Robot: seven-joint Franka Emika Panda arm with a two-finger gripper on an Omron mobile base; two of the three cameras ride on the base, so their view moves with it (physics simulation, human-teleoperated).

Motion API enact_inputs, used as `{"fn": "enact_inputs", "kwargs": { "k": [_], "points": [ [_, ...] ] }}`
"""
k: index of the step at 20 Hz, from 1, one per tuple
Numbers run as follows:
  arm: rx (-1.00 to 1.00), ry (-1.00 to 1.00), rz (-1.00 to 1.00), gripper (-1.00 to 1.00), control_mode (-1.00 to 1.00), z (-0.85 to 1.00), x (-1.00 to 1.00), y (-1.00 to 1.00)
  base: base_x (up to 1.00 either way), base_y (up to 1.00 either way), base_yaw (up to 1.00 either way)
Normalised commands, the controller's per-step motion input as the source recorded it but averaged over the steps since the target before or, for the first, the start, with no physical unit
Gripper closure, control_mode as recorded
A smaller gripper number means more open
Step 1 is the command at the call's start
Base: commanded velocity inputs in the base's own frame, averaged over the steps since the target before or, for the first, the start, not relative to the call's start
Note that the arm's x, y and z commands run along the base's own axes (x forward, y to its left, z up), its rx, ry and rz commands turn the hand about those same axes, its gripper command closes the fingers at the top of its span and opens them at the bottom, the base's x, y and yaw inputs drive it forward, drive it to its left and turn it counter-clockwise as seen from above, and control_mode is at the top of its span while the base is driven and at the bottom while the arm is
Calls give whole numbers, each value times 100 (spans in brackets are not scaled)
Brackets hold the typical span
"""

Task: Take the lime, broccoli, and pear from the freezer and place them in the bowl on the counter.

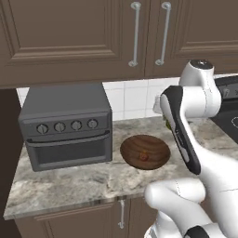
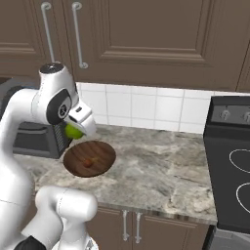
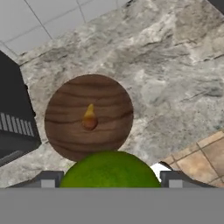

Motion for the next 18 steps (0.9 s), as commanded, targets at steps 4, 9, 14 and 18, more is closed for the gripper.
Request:
{"fn": "enact_inputs", "kwargs": {
  "k": [4, 9, 14, 18],
  "points": [
    [-14, 18, 23, 100, -100, -100, 100, 12, 0, 0, 0],
    [-10, 23, 18, 100, -100, -100, 100, 19, 0, 0, 0],
    [0, 17, 14, 100, -100, -100, 100, 0, 0, 0, 0],
    [0, 12, 8, 100, -100, -100, 69, -2, 0, 0, 0]
  ]
}}
